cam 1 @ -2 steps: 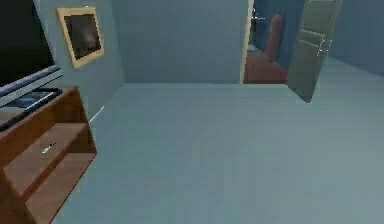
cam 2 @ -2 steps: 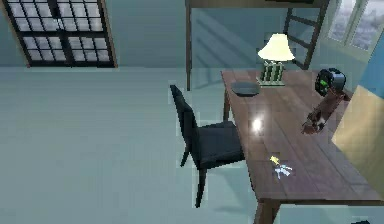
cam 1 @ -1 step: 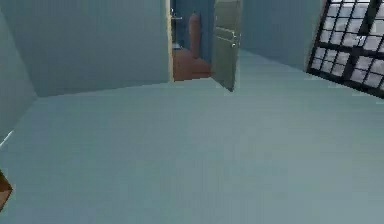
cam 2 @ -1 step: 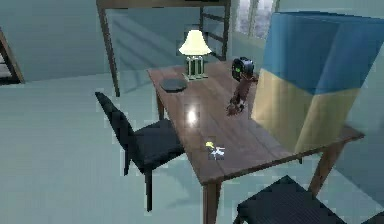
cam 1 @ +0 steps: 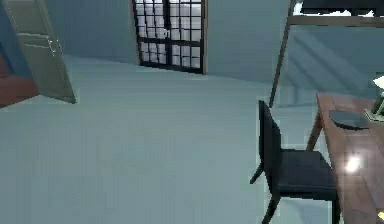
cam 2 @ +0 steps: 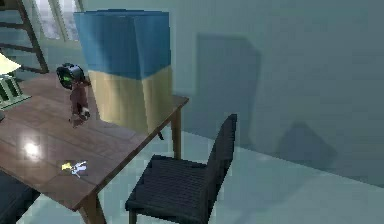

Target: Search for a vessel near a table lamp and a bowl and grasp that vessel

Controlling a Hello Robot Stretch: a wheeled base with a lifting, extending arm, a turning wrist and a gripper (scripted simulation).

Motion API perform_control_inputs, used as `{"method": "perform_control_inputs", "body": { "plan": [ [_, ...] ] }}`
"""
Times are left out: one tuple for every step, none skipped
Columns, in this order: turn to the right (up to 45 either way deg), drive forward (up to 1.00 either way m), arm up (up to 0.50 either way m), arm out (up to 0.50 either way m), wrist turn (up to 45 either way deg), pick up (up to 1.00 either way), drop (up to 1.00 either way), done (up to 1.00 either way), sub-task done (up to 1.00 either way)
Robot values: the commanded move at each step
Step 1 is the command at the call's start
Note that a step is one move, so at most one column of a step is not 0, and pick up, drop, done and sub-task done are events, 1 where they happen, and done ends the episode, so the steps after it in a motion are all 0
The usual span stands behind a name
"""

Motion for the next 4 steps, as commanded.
{"method": "perform_control_inputs", "body": {
  "plan": [
    [24.0,0.00,0.00,0.00,0.0,0.00,0.00,0.00,0.00],
    [0.0,0.75,0.00,0.00,0.0,0.00,0.00,0.00,0.00],
    [-30.0,0.00,0.00,0.00,0.0,0.00,0.00,0.00,0.00],
    [0.0,0.00,0.50,0.00,0.0,0.00,0.00,0.00,0.00]
  ]
}}
